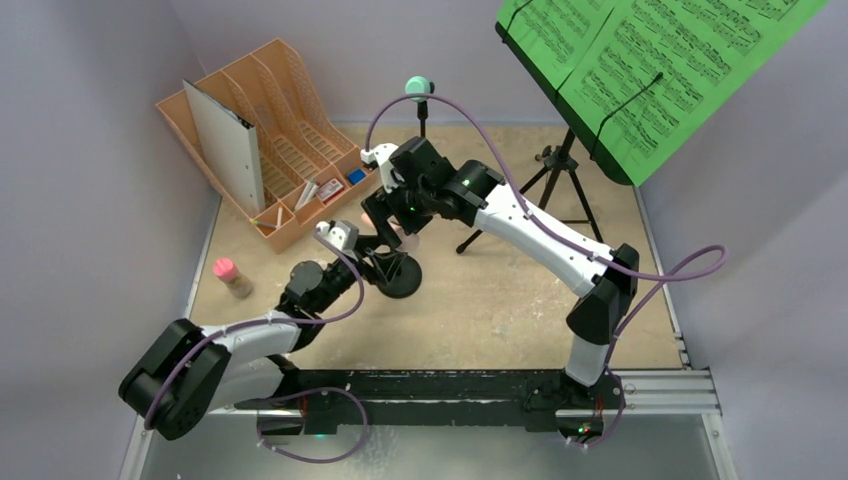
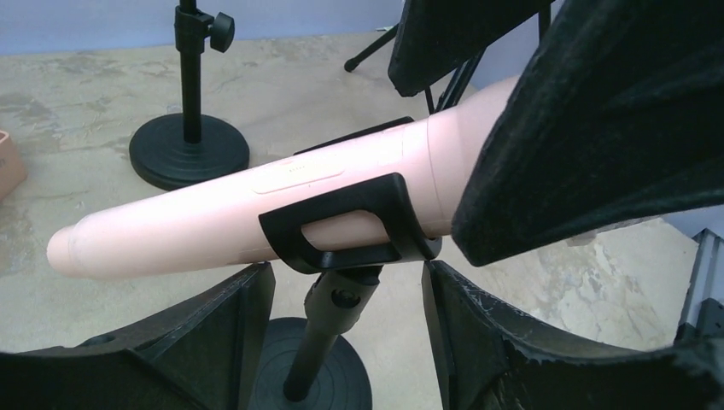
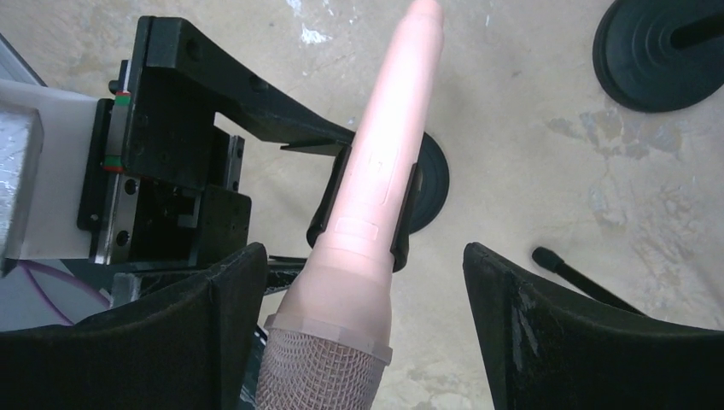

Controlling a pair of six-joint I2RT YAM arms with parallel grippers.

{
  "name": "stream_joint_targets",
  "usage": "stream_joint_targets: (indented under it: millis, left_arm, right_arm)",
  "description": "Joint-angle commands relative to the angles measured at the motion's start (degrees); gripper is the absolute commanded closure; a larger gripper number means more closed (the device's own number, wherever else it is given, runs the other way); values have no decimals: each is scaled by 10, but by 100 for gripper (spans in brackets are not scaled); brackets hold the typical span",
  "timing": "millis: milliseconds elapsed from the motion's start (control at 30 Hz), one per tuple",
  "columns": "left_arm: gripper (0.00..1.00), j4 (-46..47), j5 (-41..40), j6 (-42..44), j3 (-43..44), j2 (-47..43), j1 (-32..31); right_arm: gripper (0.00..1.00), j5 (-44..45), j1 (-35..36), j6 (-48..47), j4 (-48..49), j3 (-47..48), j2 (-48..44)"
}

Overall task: Pack up the instrument practice props
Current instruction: Pick up the microphone from the microphone stand.

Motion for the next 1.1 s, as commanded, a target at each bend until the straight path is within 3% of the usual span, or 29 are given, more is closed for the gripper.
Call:
stream_joint_targets:
  millis: [0, 367, 733, 1067]
  left_arm:
    - [34, 68, 9, 26, 8, 32, -7]
    - [49, 78, -2, 54, 39, 76, -31]
    - [81, 46, -16, 79, 38, 65, -47]
    - [95, -25, -136, 102, 32, 13, -67]
  right_arm:
    - [14, 9, 4, 11, -33, 28, -7]
    - [16, 18, 8, 11, -74, 39, -5]
    - [22, 20, 8, 13, -74, 30, 1]
    - [33, 17, 10, 15, -81, 13, 6]
